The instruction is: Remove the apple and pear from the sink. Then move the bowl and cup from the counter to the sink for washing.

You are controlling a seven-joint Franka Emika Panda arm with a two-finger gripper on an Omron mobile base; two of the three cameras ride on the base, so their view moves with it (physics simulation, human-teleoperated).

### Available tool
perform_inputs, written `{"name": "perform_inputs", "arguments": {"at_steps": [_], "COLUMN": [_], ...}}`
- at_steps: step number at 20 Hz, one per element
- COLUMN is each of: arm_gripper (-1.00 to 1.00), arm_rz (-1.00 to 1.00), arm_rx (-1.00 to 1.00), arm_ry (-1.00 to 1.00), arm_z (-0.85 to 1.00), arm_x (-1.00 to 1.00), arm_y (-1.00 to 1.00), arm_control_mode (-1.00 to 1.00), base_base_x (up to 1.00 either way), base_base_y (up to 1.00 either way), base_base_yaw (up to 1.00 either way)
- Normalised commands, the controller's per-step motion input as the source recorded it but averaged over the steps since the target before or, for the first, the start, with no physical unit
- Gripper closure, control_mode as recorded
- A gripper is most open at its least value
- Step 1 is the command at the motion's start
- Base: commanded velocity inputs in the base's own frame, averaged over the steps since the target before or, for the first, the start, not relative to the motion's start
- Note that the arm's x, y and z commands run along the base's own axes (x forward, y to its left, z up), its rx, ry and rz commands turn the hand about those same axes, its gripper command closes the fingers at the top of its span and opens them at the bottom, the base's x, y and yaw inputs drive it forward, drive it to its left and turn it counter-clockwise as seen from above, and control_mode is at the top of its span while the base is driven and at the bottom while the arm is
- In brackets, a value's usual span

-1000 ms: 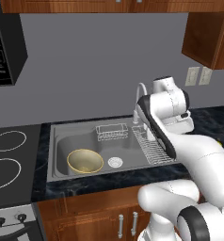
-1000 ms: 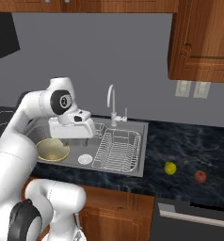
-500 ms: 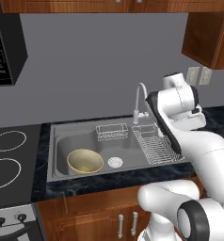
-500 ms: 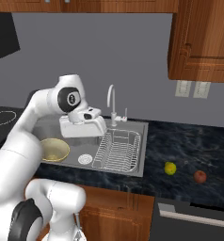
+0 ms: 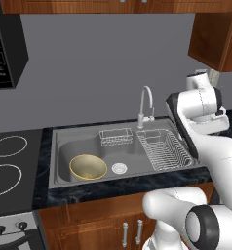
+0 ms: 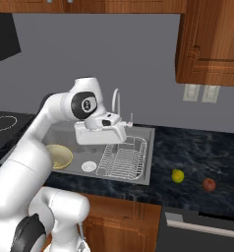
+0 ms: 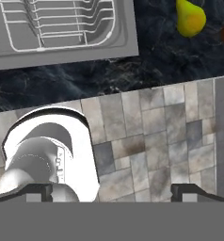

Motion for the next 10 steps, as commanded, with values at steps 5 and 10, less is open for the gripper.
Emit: {"name": "perform_inputs", "arguments": {"at_steps": [5,10], "arm_gripper": [-1.00,-1.00], "arm_rz": [-0.02,-0.06], "arm_rx": [0.00,0.00], "arm_ry": [-0.03,-0.02], "arm_z": [0.05,0.03], "arm_x": [-0.07,0.00], "arm_y": [-0.44,-0.42], "arm_control_mode": [-1.00,-1.00], "base_base_x": [0.00,0.00], "base_base_y": [0.00,0.00], "base_base_yaw": [0.00,0.00]}}
